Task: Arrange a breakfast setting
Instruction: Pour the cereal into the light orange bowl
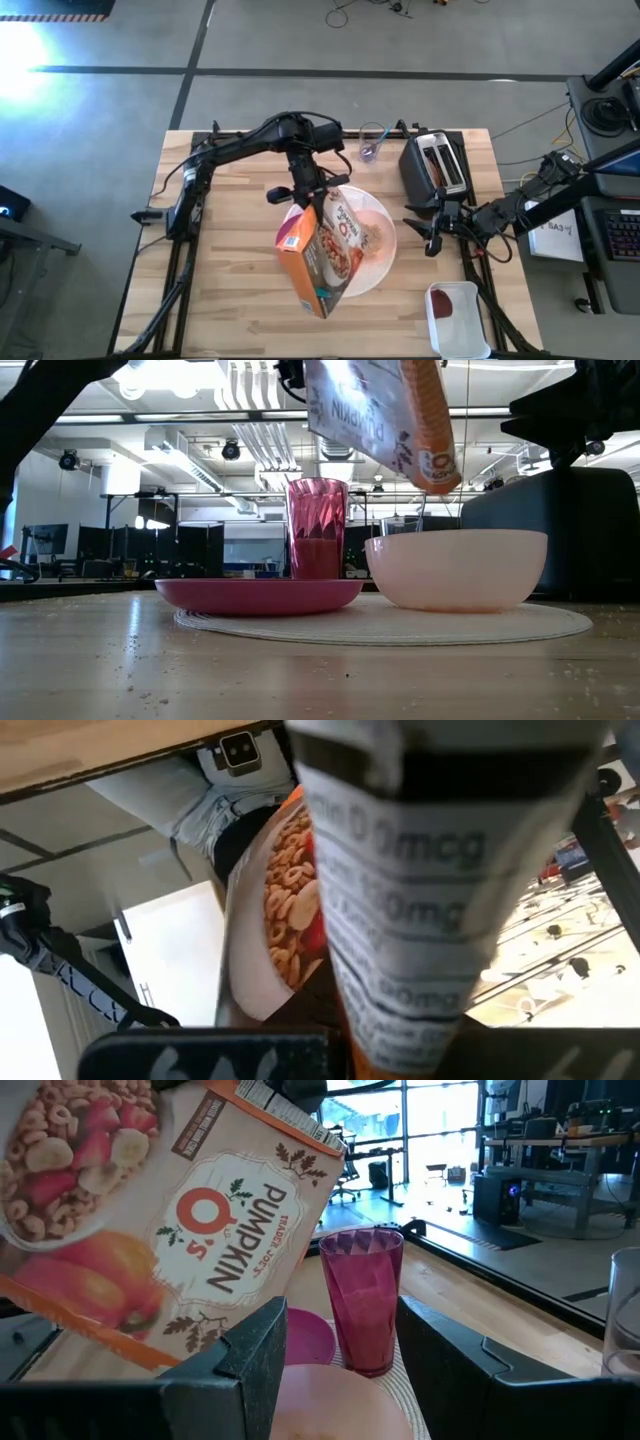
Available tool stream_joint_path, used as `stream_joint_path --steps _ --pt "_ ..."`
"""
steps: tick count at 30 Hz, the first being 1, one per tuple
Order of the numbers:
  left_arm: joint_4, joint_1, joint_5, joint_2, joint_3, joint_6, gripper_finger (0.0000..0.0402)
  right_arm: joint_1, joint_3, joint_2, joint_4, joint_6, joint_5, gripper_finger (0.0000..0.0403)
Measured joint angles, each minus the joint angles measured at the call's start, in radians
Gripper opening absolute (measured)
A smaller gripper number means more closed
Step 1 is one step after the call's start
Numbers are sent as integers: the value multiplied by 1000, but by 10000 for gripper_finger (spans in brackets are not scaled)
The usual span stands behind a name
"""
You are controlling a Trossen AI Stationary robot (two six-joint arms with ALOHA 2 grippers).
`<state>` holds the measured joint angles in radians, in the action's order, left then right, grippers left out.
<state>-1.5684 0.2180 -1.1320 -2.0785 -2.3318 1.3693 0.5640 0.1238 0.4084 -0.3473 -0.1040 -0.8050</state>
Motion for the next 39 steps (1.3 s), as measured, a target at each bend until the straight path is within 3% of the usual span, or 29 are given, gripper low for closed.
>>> stream_joint_path --steps 39 --pt "12 13 -36 2 68 23 0 0 0 0 0 0 0 178"
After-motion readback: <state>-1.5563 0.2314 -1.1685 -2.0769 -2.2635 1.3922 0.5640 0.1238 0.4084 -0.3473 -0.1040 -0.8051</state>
